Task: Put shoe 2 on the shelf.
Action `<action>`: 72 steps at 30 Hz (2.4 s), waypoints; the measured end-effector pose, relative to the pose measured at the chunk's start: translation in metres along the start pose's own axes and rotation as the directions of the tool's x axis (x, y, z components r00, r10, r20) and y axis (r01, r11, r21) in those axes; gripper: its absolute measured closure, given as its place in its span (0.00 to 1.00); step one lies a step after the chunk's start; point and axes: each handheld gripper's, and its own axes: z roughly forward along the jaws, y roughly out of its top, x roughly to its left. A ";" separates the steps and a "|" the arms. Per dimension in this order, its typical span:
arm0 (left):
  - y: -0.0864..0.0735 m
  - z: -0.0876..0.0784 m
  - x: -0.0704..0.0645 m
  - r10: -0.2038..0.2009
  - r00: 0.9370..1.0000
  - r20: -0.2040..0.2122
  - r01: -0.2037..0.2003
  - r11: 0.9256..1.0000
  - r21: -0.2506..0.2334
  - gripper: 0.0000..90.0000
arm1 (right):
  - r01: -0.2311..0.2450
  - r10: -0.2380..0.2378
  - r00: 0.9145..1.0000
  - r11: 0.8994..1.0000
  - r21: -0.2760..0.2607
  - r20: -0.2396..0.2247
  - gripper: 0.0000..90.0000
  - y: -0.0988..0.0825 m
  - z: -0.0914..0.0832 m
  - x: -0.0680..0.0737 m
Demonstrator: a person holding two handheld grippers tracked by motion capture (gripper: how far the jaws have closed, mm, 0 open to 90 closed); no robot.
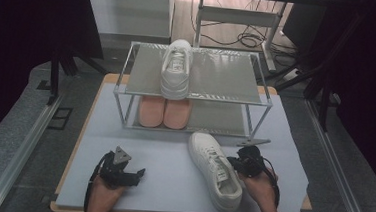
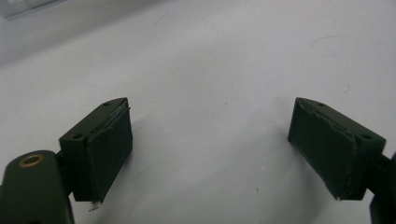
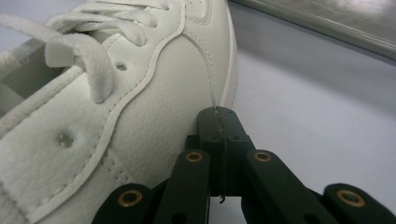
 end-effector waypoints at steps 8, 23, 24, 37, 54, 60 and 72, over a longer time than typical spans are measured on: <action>0.000 0.000 0.000 0.000 1.000 0.000 0.000 1.000 -0.001 0.15 | 0.061 -0.060 0.996 0.998 0.004 -0.071 1.00 0.016 0.017 0.019; 0.000 0.000 0.000 0.003 1.000 -0.002 -0.003 1.000 0.002 0.15 | 0.071 -0.074 0.993 0.997 -0.034 -0.096 0.93 0.009 -0.022 0.010; 0.000 0.000 0.000 0.003 1.000 -0.001 -0.003 1.000 0.002 0.15 | 0.072 -0.075 0.992 0.997 -0.033 -0.101 0.92 0.007 -0.026 0.009; 0.000 0.000 0.000 0.007 1.000 -0.002 -0.007 1.000 0.004 0.15 | 0.079 -0.082 0.985 0.997 -0.025 -0.151 0.85 -0.010 -0.057 0.012; 0.000 0.000 0.000 0.008 1.000 -0.002 -0.008 1.000 0.003 0.16 | 0.136 -0.129 0.977 0.990 0.029 -0.169 0.68 -0.003 -0.042 0.035; 0.000 0.000 0.000 0.004 1.000 -0.003 -0.004 1.000 0.000 0.16 | 0.147 -0.135 0.978 0.987 0.067 -0.159 0.70 -0.001 -0.029 0.035; 0.000 0.000 0.000 0.007 1.000 -0.001 -0.007 1.000 0.003 0.16 | 0.070 -0.048 0.980 0.992 0.104 -0.193 0.88 0.005 -0.029 0.027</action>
